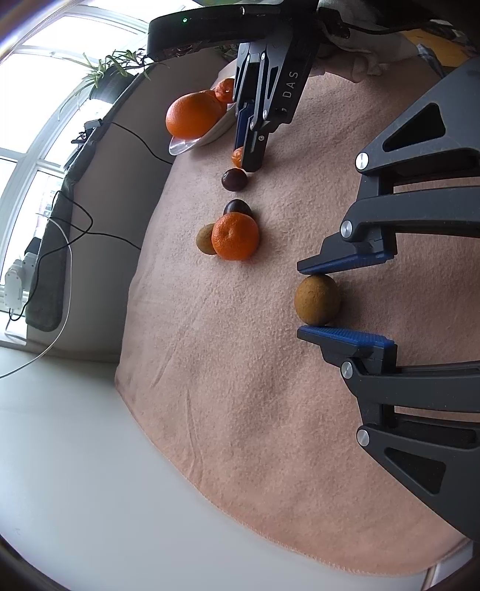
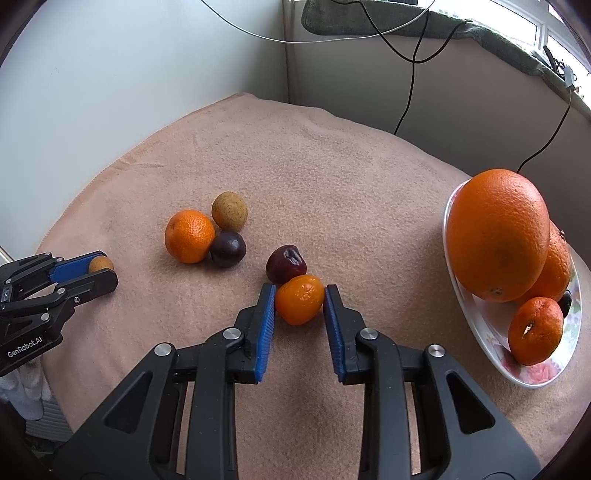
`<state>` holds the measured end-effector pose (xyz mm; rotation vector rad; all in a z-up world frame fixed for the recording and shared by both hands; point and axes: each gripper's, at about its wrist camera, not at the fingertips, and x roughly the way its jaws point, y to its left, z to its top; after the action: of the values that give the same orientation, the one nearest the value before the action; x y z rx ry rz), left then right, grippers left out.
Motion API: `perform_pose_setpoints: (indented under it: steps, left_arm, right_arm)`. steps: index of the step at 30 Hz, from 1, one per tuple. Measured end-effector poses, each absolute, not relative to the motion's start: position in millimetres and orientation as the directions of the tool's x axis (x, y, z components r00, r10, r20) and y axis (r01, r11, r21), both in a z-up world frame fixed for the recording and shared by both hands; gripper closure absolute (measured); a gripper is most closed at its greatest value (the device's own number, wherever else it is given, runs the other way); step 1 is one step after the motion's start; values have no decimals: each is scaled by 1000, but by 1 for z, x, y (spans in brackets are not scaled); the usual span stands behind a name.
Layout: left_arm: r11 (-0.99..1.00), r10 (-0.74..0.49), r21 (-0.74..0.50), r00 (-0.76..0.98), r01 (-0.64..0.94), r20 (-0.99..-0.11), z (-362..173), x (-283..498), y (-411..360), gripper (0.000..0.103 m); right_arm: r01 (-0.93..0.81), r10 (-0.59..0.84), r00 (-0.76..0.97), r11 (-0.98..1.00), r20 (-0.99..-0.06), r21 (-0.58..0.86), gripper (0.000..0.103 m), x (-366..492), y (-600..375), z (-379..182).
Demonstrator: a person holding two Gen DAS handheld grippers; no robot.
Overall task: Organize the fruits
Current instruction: 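Close the left gripper on the brown kiwi while the right gripper closes on a small tangerine, then carry the kiwi with the left gripper while the right gripper carries the tangerine over the plate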
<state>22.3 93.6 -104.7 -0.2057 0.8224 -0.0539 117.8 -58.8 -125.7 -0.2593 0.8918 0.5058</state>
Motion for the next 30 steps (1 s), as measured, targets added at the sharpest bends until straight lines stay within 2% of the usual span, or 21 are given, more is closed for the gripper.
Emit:
perform_pose_setpoints:
  steps: [16,30]
  left_arm:
    - [977,-167,-213,711,25,-683,-81,23,73,76]
    - [962,-261,-236,712,136,-652,-62,40,24,76]
  right_arm:
    - [-504,368,565,862,-739,44,76,99,-94,-98]
    - [-411,342,635,909,-692,73,76,89,-166,-71]
